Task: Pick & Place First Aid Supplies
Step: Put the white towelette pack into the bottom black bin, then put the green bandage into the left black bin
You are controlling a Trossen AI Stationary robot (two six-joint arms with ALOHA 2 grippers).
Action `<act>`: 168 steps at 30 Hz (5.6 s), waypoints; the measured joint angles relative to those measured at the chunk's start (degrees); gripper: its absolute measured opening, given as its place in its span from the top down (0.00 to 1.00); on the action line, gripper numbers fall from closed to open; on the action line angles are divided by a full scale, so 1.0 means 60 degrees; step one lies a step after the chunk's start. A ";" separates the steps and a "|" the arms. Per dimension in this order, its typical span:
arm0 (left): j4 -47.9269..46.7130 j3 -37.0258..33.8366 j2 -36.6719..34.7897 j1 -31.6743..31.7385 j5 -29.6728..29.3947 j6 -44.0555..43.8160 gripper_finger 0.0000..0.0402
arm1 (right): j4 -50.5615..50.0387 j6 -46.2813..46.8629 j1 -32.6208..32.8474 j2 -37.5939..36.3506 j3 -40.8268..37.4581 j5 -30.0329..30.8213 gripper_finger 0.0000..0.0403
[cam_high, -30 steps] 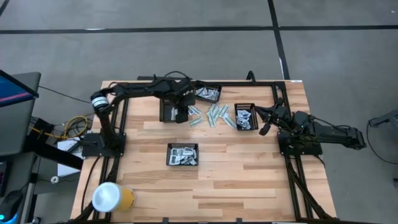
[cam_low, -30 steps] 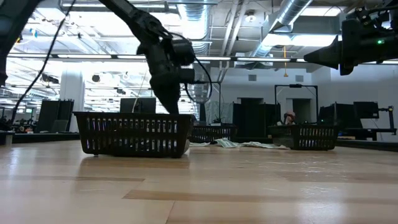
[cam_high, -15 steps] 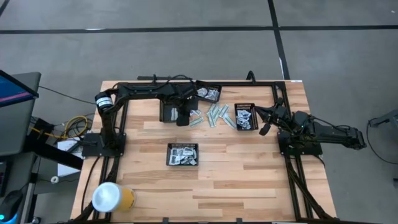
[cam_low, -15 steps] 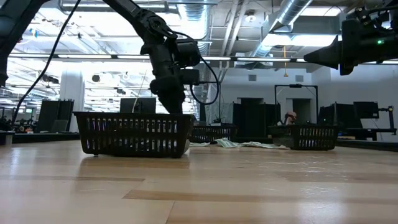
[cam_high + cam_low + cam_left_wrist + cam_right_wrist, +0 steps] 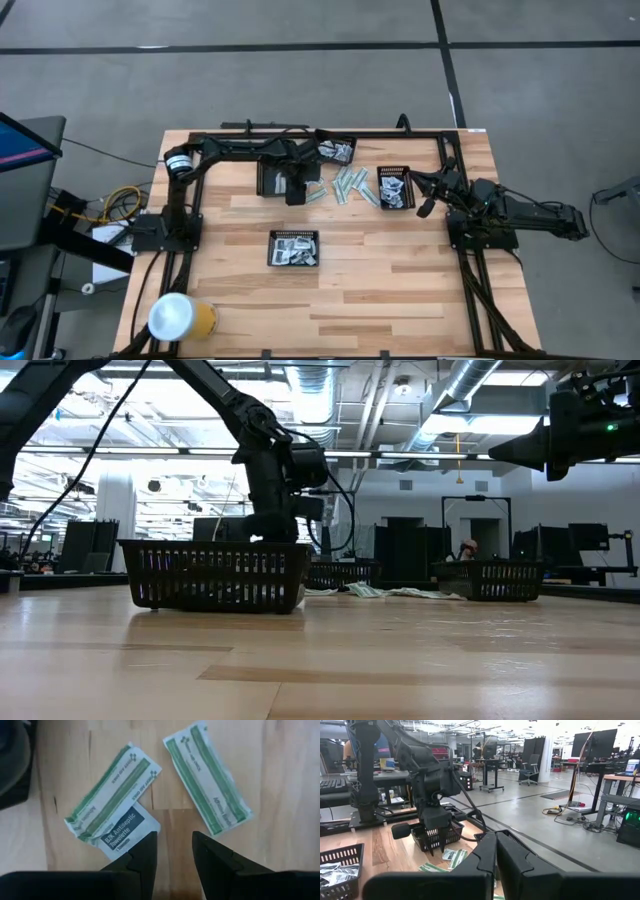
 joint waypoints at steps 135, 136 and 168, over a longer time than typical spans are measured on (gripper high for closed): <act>0.1302 -0.3424 -0.4332 -0.7189 -0.2657 -1.0258 0.96 | 0.0000 0.0000 0.0003 0.0004 0.0000 0.0000 0.98; 0.1317 -0.3454 -0.4332 -0.7200 -0.2637 -1.0388 0.95 | 0.0000 0.0000 0.0003 0.0004 0.0000 0.0000 0.98; 0.2594 -0.3537 -0.5538 -0.7543 -0.4832 -1.0959 0.81 | 0.0000 0.0000 0.0000 0.0003 0.0000 0.0000 0.98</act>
